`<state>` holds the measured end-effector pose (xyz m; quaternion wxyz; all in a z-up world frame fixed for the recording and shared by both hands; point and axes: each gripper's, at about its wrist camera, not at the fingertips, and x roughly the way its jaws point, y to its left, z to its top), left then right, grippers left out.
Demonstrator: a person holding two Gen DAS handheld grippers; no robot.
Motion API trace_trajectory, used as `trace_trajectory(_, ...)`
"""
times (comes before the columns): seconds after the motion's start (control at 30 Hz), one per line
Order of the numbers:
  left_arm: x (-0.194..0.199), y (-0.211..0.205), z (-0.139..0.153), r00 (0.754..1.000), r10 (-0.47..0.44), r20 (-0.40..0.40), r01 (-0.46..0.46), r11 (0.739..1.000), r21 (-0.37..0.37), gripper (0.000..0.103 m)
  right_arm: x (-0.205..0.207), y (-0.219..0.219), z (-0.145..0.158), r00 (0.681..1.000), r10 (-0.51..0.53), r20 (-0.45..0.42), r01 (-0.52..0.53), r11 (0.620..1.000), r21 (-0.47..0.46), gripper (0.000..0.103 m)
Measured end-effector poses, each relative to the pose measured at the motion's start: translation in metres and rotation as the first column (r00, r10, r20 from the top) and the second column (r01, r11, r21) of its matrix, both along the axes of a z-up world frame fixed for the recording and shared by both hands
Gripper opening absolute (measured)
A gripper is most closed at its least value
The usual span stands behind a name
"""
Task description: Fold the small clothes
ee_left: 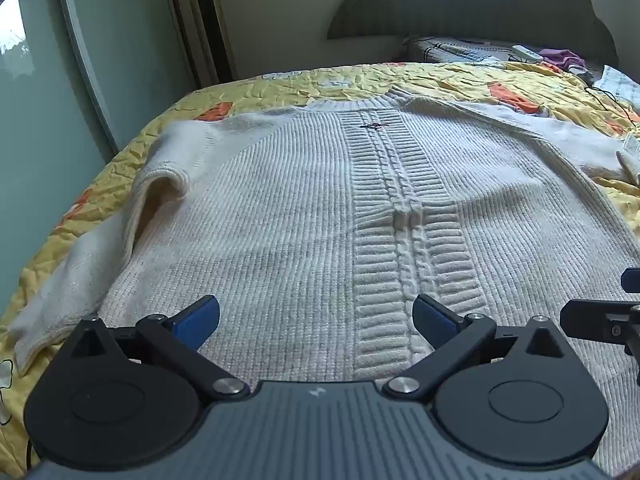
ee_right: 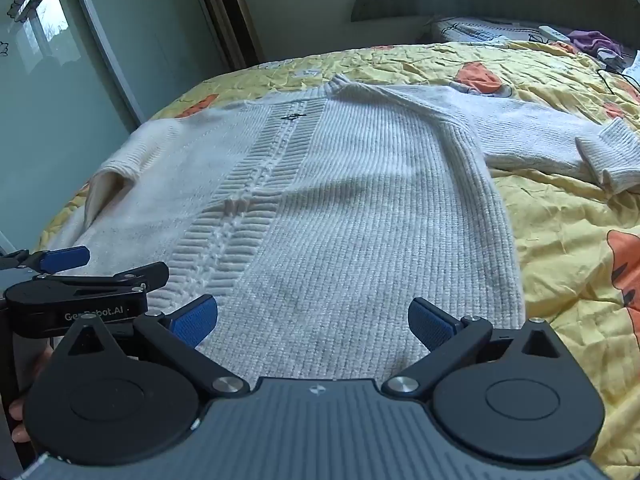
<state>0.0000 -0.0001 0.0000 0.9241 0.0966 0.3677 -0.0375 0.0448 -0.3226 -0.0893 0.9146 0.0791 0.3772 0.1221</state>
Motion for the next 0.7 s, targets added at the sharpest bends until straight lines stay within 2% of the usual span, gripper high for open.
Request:
trace_trajectory(0.17, -0.001, -0.002, -0.002, 1.000, 0.002, 0.005, -0.002, 1.000, -0.023, 0.103, -0.002, 0.001, 0.001, 1.000, 0.002, 0.011, -0.002, 1.000, -0.012, 0.103)
trace_trajectory(0.37, 0.003, 0.011, -0.003, 0.999, 0.015, -0.034, -0.019, 0.993, -0.115, 0.103, -0.002, 0.001, 0.002, 1.000, 0.006, 0.003, -0.006, 1.000, 0.006, 0.103)
trace_trajectory(0.47, 0.005, 0.013, -0.005, 0.998, 0.016, -0.053, -0.023, 0.991, -0.134, 0.103, -0.002, 0.001, 0.002, 1.000, 0.007, 0.004, -0.007, 1.000, 0.006, 0.103)
trace_trajectory(0.57, 0.004, 0.014, -0.005, 0.999, 0.027, -0.040, -0.032, 0.992, -0.122, 0.103, -0.001, -0.001, 0.000, 1.000, 0.006, 0.004, -0.006, 1.000, 0.009, 0.103)
trace_trajectory(0.7, 0.002, 0.010, -0.004, 0.999, 0.042, -0.021, -0.043, 0.996, -0.072, 0.103, 0.000, -0.001, 0.000, 1.000, 0.001, 0.005, -0.001, 1.000, 0.005, 0.103)
